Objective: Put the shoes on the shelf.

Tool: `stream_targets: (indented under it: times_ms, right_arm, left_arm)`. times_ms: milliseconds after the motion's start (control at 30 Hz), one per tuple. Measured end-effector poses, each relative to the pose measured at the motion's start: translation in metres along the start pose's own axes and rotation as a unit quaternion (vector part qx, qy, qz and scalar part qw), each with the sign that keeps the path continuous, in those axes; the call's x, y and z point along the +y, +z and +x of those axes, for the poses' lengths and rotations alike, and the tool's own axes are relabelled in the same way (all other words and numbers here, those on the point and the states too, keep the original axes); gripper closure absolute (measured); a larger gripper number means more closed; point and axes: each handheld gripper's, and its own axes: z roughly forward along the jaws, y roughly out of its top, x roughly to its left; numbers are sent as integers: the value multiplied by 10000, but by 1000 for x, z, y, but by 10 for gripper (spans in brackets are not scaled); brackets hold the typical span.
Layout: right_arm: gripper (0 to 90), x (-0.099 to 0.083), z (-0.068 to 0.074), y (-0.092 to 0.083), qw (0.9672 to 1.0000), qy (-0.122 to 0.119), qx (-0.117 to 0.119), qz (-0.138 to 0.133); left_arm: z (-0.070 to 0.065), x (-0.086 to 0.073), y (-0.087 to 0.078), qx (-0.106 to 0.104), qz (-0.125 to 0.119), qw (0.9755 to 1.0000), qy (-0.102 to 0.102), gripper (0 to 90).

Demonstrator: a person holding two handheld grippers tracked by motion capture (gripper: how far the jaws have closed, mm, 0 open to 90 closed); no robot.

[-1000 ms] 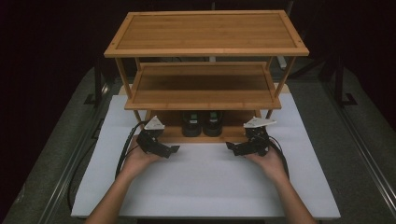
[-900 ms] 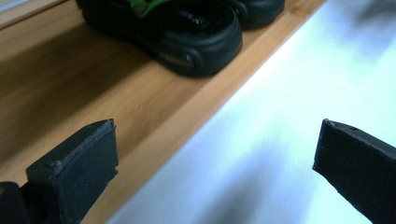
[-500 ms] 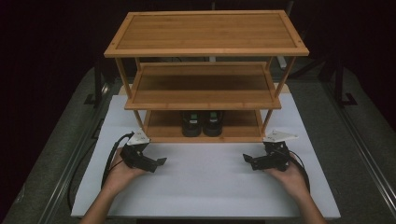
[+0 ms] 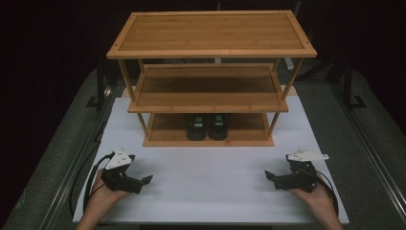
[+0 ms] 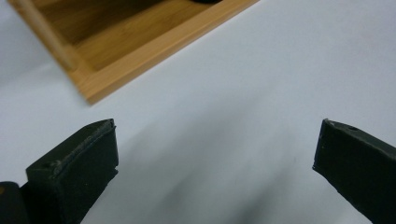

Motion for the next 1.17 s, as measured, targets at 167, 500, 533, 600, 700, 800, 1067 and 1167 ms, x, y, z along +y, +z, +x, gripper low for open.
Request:
stream_targets:
  times_ms: [167,500,533,600,700,800,1067,1167]
  right_arm:
    - [0,-14,-4,-10,9999,69,-105,86]
    - [0,-36,-13,-23,9990,204,-296,269]
    - [0,-38,-14,-22,9989,208,-300,308]
    - [0,-41,-14,-22,9984,196,-323,429]
    - [0,-42,-13,-22,9982,183,-356,458]
    - [0,-42,-13,-19,9972,157,-436,582]
    - [0,-42,-11,-19,9967,125,-500,624]
    - [0,-42,-11,-19,9968,116,-500,620]
  left_arm:
    - [1,-17,-10,114,98,9999,-52,0]
    - [2,-43,-19,255,289,9991,-179,0]
    - [1,-45,-19,246,317,9990,-181,0]
    - [1,-47,-18,266,374,9988,-173,0]
    - [1,-47,-17,285,411,9987,-134,0]
    - [0,-46,-15,248,483,9985,-110,0]
    - [3,-47,-14,160,520,9983,-226,0]
    - [3,-47,-14,160,520,9983,-223,0]
